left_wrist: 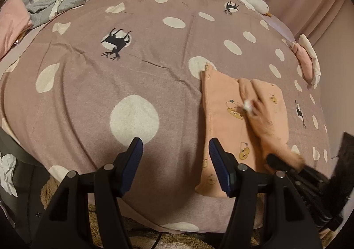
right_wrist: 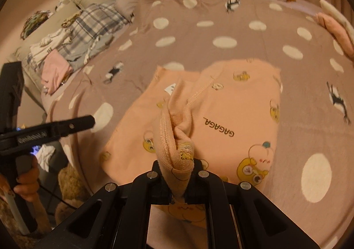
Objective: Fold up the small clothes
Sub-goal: 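Lift the edge with the right tool and fold it over the other half, then lower the fold onto the onesie and open the right tool, then grasp the end of the folded onesie with the left tool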
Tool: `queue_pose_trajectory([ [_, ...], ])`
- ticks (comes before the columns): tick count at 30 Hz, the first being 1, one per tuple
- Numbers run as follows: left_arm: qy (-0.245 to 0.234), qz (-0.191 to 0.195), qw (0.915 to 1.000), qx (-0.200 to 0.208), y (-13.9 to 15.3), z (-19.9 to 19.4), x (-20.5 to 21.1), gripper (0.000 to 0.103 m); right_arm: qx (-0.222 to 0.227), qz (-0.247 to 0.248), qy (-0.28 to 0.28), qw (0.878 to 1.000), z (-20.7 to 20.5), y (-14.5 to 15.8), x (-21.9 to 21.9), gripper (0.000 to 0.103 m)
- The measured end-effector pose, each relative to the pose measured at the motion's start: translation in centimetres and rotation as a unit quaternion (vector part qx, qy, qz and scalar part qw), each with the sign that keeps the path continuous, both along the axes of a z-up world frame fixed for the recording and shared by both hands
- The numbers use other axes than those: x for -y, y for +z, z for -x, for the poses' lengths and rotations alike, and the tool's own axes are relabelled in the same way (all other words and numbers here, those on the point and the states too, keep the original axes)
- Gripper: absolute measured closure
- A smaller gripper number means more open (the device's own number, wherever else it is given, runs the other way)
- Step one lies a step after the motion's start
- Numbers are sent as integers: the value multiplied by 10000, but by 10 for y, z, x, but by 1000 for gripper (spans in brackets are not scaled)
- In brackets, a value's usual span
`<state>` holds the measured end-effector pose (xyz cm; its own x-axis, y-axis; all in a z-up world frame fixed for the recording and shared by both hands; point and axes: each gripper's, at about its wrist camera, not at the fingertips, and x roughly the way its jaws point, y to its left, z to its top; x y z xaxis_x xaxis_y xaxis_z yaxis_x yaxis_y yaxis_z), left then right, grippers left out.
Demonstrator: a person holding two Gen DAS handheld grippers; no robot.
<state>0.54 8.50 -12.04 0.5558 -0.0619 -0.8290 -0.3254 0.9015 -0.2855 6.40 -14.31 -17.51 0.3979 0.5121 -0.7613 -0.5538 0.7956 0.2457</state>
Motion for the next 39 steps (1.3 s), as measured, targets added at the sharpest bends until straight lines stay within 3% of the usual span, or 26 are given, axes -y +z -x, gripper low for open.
queue_pose_trajectory([
  [4,-227,219,9994,132,6,-7,6,41,-263,-18,-66,9996,-3,-12,-1,95],
  [8,-577,470,9969,244,14,-21,15,41,-241,-75,-80,9997,1,-3,4,95],
  [9,-689,541,9957,284,17,-26,17,39,-215,-98,-83,9997,3,1,7,95],
  [10,-778,593,9947,316,18,-30,20,30,-200,-107,-86,9997,3,3,9,93],
  [11,-873,650,9934,357,20,-36,23,25,-167,-113,-98,9997,6,6,12,90],
  [13,-1146,795,9892,443,21,-48,31,24,-76,-170,-173,9997,10,12,22,65],
  [16,-1509,1034,9824,370,14,-68,42,24,29,-340,-345,9988,18,21,42,48],
  [22,-1850,1316,9736,-244,-21,-110,65,24,126,-199,-1080,9939,18,22,74,46],
  [26,-1912,1489,9694,-385,-34,-126,73,26,12,-259,-1407,9897,18,17,92,46],
  [27,-1923,1498,9691,-377,-36,-129,75,27,-36,-266,-1472,9887,18,14,95,46],
  [28,-1919,1502,9691,-377,-37,-130,76,36,-69,-260,-1519,9880,17,12,97,46],
  [31,-1987,1486,9678,-419,-42,-136,81,65,-132,-244,-1616,9865,18,9,102,46],
  [32,-2002,1480,9677,-403,-43,-136,82,82,-149,-258,-1630,9862,18,8,102,46],
  [33,-1976,1492,9682,-360,-43,-136,82,88,-165,-265,-1635,9861,17,7,102,46],
  [39,-2055,1058,9729,95,-11,-120,83,90,-149,-232,-1618,9864,16,8,102,46],
])
